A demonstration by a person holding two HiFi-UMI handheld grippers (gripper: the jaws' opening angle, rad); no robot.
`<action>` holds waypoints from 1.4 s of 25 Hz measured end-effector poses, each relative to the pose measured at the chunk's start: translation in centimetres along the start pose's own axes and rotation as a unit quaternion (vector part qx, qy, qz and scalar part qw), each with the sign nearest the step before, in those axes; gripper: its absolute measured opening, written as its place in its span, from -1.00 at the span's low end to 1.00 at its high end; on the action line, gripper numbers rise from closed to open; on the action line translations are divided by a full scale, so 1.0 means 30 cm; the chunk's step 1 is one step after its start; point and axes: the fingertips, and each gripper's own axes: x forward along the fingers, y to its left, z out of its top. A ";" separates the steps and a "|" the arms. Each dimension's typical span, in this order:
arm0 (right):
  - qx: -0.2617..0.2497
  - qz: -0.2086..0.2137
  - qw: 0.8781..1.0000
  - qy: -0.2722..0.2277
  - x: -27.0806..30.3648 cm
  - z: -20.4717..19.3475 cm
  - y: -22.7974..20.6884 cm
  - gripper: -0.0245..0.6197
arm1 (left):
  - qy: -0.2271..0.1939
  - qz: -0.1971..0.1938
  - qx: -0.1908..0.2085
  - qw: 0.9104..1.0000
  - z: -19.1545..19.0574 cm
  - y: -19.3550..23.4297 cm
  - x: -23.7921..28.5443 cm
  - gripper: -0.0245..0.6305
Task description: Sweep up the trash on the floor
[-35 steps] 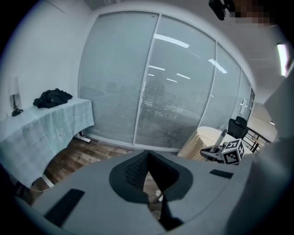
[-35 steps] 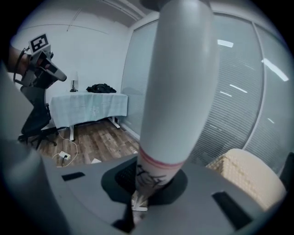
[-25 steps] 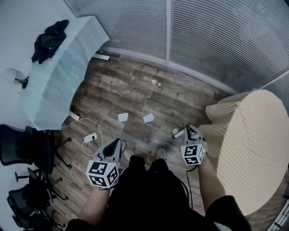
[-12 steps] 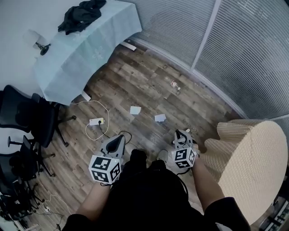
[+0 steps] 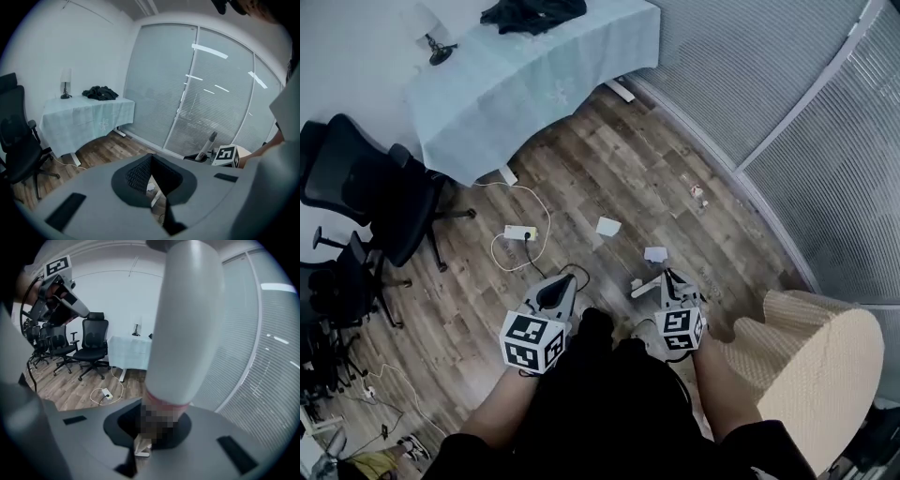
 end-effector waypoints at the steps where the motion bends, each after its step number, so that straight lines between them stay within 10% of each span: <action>1: 0.006 -0.005 1.000 0.001 0.016 0.018 -0.001 -0.84 | -0.001 0.000 -0.004 1.000 0.000 0.025 -0.001 -0.94; 22: -0.031 0.017 0.999 -0.026 0.380 0.585 0.102 -0.84 | -0.049 0.025 -0.074 0.996 0.036 0.498 -0.039 -0.94; 35: 0.041 -0.021 0.997 -0.068 0.680 0.758 0.116 -0.84 | -0.029 0.090 -0.121 0.988 -0.063 0.732 -0.134 -0.94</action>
